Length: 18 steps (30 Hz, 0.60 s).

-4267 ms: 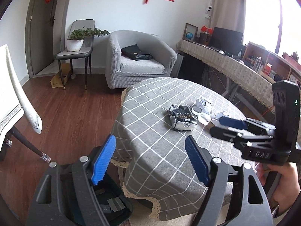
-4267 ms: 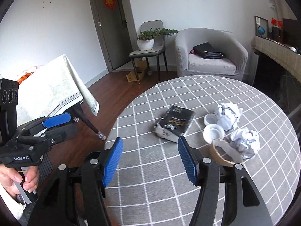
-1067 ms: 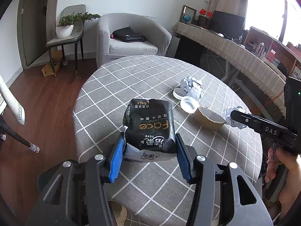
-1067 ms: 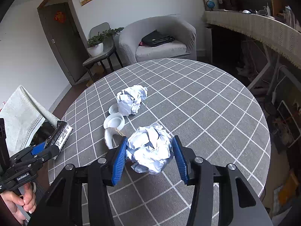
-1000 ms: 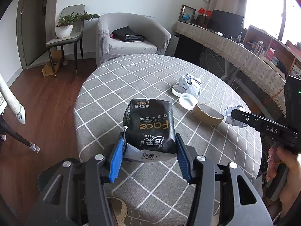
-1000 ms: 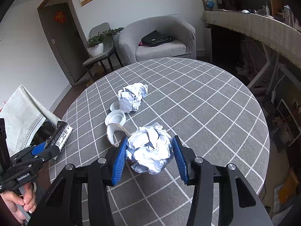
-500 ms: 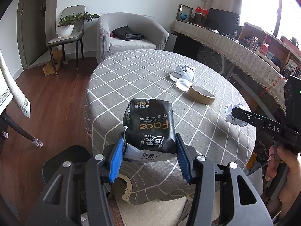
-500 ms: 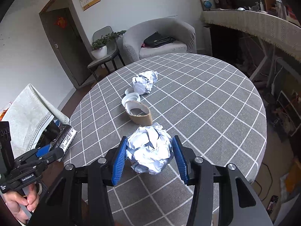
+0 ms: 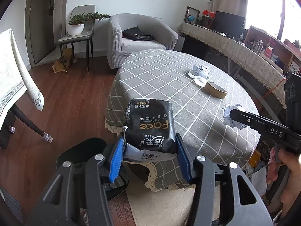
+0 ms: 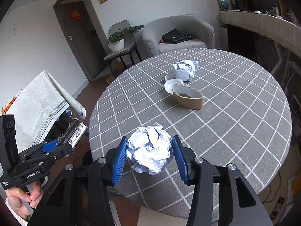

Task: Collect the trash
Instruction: 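Lift the tissue bag and paper and carry them toward the teal bin, then open the left tool over the bin while the right tool releases the paper into it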

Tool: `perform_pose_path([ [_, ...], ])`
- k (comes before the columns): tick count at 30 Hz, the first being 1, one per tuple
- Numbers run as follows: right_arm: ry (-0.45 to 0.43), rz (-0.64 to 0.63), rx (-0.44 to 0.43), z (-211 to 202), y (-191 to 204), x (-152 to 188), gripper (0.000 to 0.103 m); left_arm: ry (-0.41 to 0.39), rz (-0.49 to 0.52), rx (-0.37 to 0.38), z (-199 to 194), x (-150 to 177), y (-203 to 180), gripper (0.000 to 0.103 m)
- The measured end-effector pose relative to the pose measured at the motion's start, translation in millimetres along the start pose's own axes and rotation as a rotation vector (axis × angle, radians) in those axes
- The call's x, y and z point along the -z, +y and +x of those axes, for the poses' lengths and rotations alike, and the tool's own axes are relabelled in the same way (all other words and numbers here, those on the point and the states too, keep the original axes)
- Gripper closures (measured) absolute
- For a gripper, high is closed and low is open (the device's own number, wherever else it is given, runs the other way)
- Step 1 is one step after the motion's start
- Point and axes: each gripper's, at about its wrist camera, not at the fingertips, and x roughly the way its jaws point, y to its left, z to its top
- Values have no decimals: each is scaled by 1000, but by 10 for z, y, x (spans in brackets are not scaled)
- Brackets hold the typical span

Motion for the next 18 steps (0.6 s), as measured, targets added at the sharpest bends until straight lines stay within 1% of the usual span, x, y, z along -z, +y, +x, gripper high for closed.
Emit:
perform_pose_path([
  [8, -1, -22, -39, 117, 298, -51, 54, 15, -19, -41, -3, 77, 297, 49],
  [14, 14, -60, -76, 269, 579, -87, 54, 48, -40, -80, 37, 179, 604, 49],
  [18, 29, -82, -98, 389, 760, -101, 54, 90, -55, -111, 106, 283, 818, 49],
])
